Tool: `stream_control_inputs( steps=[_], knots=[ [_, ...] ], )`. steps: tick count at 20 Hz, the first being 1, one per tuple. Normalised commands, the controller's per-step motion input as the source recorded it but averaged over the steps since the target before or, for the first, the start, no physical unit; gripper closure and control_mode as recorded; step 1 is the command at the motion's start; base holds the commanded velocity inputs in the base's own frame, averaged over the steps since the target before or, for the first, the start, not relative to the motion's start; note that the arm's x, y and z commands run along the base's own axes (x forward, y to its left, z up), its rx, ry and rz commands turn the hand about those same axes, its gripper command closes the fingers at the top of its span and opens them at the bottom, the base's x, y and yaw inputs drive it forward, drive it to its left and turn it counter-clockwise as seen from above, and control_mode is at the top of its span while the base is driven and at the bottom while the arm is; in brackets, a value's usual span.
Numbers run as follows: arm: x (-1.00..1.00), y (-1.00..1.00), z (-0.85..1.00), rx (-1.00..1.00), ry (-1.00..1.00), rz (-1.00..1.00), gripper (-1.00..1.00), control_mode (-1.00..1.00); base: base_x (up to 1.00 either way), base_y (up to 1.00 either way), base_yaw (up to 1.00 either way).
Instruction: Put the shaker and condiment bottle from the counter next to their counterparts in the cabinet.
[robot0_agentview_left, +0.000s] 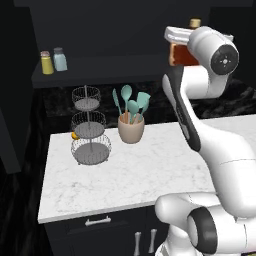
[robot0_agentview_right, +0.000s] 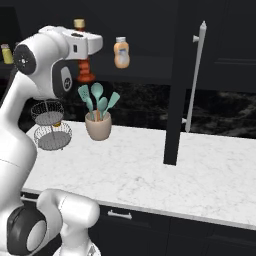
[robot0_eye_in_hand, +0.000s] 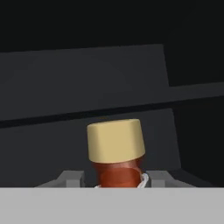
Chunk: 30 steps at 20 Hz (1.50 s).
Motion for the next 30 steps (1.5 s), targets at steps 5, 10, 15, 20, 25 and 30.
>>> stream_control_inputs(
  steps=[5, 10, 15, 20, 25, 30],
  knots=[
    [0.35, 0.00, -0.01, 0.00, 0.00, -0.06, 1.00, -1.00, 0.00, 0.00, 0.00],
    [0.30, 0.00, -0.16, 0.00, -0.02, -0.01, 1.00, -1.00, 0.00, 0.00, 0.00],
    [0.27, -0.01, -0.11, 0.00, -0.02, 0.00, 1.00, -1.00, 0.00, 0.00, 0.00],
    [0.36, -0.14, 0.00, 0.00, 0.00, 0.00, 1.00, -1.00, 0.00, 0.00, 0.00],
    [0.39, -0.18, 0.00, 0.00, 0.00, 0.00, 1.00, -1.00, 0.00, 0.00, 0.00],
    [0.50, -0.10, 0.00, 0.00, 0.05, 0.00, 1.00, -1.00, 0.00, 0.00, 0.00]
  ],
)
